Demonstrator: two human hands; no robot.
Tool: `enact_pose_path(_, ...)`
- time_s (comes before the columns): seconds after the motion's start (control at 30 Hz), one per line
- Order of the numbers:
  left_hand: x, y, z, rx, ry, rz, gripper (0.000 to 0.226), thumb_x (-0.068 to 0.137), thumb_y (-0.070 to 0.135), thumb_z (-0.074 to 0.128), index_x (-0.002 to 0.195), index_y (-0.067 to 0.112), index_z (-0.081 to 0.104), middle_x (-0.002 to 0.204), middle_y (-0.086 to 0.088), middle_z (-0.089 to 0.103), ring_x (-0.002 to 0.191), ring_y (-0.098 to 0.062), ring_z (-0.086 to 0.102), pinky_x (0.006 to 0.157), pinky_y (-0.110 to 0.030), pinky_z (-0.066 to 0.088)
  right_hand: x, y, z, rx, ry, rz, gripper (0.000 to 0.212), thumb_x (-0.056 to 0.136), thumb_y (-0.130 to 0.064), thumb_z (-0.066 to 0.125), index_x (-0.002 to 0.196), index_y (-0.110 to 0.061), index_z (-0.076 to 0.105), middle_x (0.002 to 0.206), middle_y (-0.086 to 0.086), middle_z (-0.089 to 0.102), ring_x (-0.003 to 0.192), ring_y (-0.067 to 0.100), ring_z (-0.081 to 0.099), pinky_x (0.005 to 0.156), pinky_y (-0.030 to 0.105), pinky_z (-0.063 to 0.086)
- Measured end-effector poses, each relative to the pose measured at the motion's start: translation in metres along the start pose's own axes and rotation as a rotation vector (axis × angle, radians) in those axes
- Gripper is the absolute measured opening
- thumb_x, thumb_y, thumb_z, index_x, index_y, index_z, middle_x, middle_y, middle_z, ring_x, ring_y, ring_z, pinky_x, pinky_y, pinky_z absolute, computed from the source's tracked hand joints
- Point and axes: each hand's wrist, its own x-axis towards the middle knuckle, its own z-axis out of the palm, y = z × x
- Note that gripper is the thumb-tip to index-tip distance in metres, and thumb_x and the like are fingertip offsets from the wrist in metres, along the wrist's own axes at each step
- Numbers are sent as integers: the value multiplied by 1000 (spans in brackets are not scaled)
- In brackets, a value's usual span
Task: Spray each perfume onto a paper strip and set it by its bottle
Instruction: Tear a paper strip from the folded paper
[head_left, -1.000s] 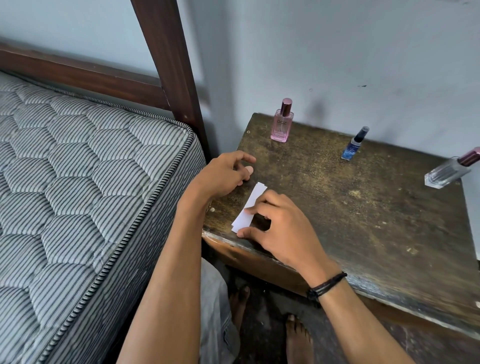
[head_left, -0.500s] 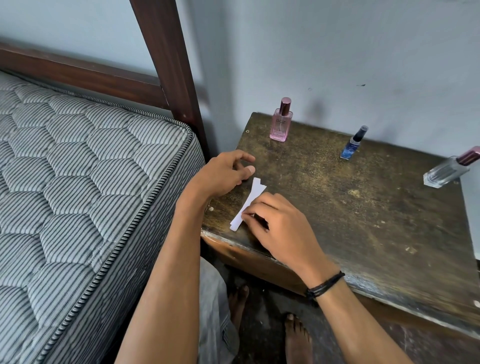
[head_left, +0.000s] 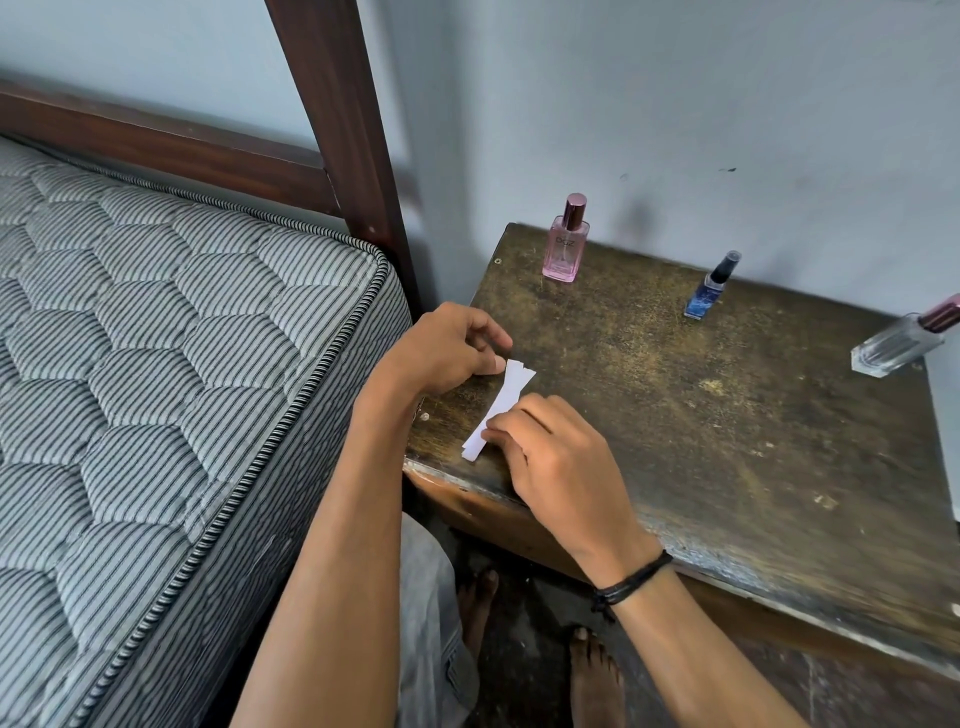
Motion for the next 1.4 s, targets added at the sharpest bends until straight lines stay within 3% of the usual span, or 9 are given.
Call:
enact_pose_path(0.17,1,0,5,54,0,-20,20,79,10,81,88,27,75,73,9,72,65,1,61,76,-26,48,-1,-3,4,31,-29,37,11,89,-6,78,84,-9,69,84,1,64,74,19,54,59,36,51)
enact_pose_path(0.37,3,3,8,101,15,-21,19,77,22,86,91,26,75,67,13,69,64,0,61,80,-29,51,-2,-6,8,52,-55,55,19,89,-4,77,83,-10,61,83,0,58,77,19,52,59,39,51)
enact_pose_path(0.53,4,4,10,145,29,-27,24,74,20,87,91,27,72,69,12,68,64,-2,60,79,-31,53,-4,-7,9,69,-86,43,12,90,-5,78,90,-9,67,87,0,64,81,20,57,59,39,53)
enact_pose_path(0.77,4,4,10,150,37,-19,23,75,21,86,92,27,71,69,11,67,64,-4,60,77,-31,51,-3,-7,7,36,-161,39,28,79,5,79,99,-13,73,92,-2,65,84,21,62,54,40,56)
enact_pose_path(0.97,6,3,11,99,36,-15,22,76,28,86,93,27,72,69,11,66,60,-2,56,74,-29,47,-2,-8,5,44,-159,40,25,79,8,78,96,-10,72,90,1,62,84,24,60,58,41,55)
enact_pose_path(1.27,4,2,10,83,-10,26,24,75,14,86,90,29,74,66,13,67,56,5,56,80,-34,53,-2,-8,7,61,-147,24,24,81,8,79,94,-10,71,90,0,60,85,20,56,63,37,53)
enact_pose_path(1.4,5,2,10,101,-20,27,28,74,12,86,91,31,74,67,14,67,55,6,55,80,-36,53,-2,-8,6,58,-122,-6,11,88,-1,78,90,-8,69,88,1,60,83,20,54,63,33,50)
